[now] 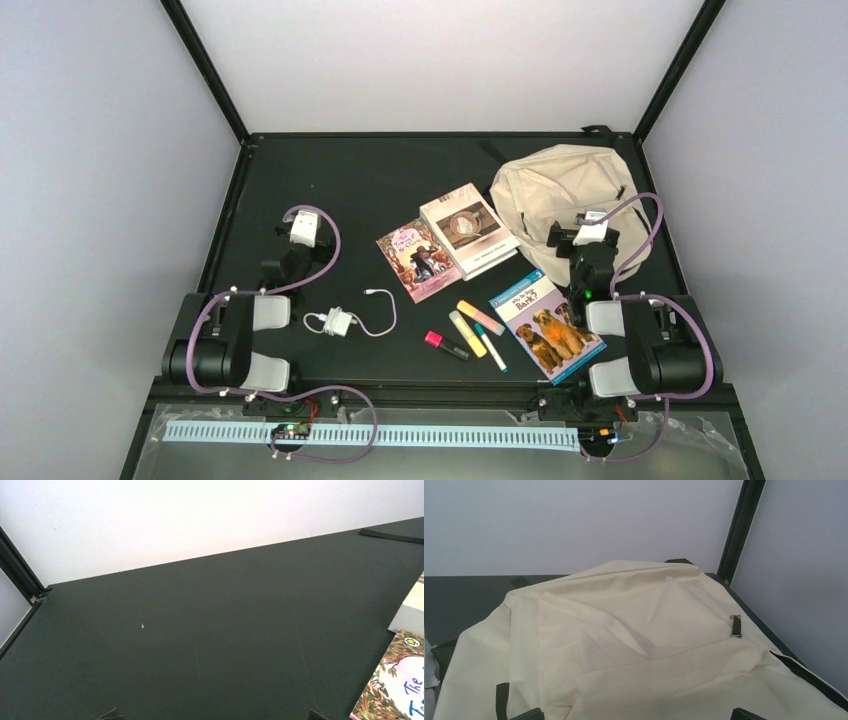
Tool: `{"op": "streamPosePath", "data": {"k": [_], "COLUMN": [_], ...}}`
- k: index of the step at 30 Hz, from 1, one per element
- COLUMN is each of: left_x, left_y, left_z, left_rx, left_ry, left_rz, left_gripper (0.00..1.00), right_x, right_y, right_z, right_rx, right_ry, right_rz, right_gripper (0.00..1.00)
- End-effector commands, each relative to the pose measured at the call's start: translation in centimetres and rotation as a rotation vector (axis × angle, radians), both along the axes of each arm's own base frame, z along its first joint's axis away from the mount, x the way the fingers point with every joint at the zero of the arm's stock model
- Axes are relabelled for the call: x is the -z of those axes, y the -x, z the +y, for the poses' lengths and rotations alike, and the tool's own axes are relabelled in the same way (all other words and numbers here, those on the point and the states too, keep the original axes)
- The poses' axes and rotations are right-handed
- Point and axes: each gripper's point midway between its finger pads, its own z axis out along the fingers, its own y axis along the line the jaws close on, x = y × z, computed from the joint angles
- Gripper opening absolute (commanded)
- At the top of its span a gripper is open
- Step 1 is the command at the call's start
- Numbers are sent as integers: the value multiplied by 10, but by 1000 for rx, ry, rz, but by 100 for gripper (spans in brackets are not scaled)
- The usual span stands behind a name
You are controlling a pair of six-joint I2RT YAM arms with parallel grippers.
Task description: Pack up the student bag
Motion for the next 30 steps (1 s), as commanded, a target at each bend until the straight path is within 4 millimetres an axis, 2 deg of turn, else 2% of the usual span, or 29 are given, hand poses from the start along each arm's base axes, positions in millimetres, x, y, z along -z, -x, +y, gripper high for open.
{"op": "streamPosePath", "data": {"k": [1, 6, 8, 10, 13, 15, 17, 18, 21, 22, 24, 25, 27, 28, 30], "left_x": [-19, -19, -29, -36, -49, -62, -78, -88, -115, -120, -138, -141, -159, -165, -173], "left_y": [-7, -7, -10, -24, -42, -52, -58, -59, -48, -39, -27, -21, -3, 5, 16], "left_z": [2, 2, 7, 17, 4, 7, 14, 15, 13, 10, 2, -3, -14, -19, -27], "left_rx": [-5, -5, -33, -90, 16, 16, -1, -1, 28, 49, 102, 131, 191, 219, 262], "left_ry": [4, 4, 8, 23, -31, -93, -150, -171, -196, -194, -193, -184, -169, -161, -140], "left_rz": [-52, -51, -83, -13, 132, 176, 223, 257, 347, 381, 379, 386, 370, 373, 379], "left_gripper": [99, 99, 99, 99, 99, 99, 99, 99, 99, 99, 99, 99, 99, 99, 99], "right_x": [-14, -11, -13, -22, -45, -67, -87, -94, -99, -97, -85, -77, -57, -38, -20], "right_y": [-4, -8, -12, -14, -24, -29, -38, -42, -46, -47, -46, -45, -46, -45, -47], "right_z": [-3, -2, -4, -8, -22, -27, -16, -4, 15, 15, 14, 13, 13, 12, 9], "right_rx": [6, -25, -41, -15, 76, 111, 49, -18, -109, -102, -69, -56, -40, -28, -5], "right_ry": [-6, -17, -33, -41, -67, -89, -96, -105, -138, -154, -176, -178, -173, -165, -152], "right_rz": [-47, -28, -19, -22, 40, 55, 109, 144, 265, 305, 403, 455, 564, 652, 741], "right_gripper": [100, 100, 100, 100, 100, 100, 93, 87, 70, 67, 66, 68, 73, 75, 79]}}
